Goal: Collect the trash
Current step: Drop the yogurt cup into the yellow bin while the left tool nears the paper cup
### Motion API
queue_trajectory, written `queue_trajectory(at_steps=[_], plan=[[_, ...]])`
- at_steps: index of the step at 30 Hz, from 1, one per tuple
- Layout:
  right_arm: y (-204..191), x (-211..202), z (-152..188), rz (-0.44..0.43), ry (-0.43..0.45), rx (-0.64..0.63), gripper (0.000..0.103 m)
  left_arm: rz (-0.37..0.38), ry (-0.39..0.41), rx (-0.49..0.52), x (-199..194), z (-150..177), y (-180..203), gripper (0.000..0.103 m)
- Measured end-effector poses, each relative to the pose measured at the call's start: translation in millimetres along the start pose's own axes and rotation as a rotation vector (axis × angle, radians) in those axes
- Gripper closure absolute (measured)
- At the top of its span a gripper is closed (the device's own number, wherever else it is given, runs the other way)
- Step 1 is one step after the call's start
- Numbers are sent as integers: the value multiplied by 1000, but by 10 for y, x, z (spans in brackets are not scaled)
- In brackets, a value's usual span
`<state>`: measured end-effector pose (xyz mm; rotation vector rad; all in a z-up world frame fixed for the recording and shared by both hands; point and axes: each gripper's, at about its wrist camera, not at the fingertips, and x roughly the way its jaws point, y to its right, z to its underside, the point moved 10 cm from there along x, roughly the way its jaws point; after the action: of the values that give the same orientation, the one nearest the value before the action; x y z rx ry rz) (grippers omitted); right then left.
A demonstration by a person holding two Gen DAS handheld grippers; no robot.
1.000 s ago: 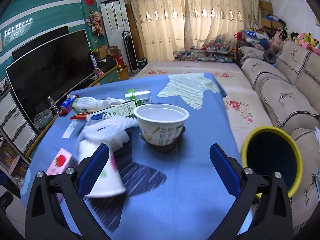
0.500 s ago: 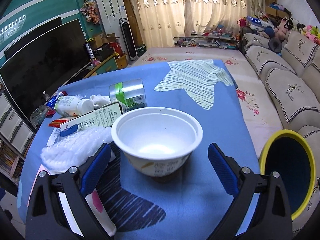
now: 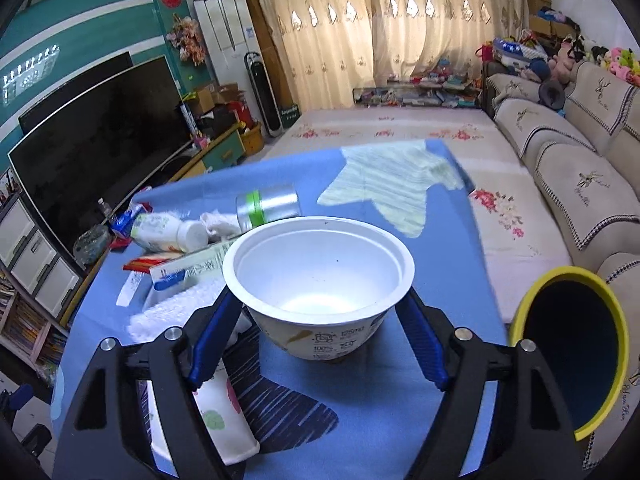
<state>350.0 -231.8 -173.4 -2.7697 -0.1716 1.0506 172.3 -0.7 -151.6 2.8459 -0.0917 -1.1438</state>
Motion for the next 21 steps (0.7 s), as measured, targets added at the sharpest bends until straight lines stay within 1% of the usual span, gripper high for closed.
queue_trajectory(at_steps=[4,5,8,10,13,14,17,21], plan=[[125,-252,-29,15,38,12,29,10,6,7,-35,8,53,4],[207,-330,-23,28,49,20,29,12,6,9,-50,12,65,4],[549,-507,35,88,68,56,29,22,9,19,-86,28,133,4],[844,-592,112,142,69,87,29,32,9,28,-100,36,196,4],[1371,-671,277,225,51,152,29,48,6,38,-104,48,287,4],[1581,-682,348,266,38,173,29,56,2,42,-93,48,332,4],[2040,-652,536,349,-7,217,29,70,-9,53,-52,48,446,4],[2444,-461,761,405,-77,251,29,94,-32,72,41,42,653,4]])
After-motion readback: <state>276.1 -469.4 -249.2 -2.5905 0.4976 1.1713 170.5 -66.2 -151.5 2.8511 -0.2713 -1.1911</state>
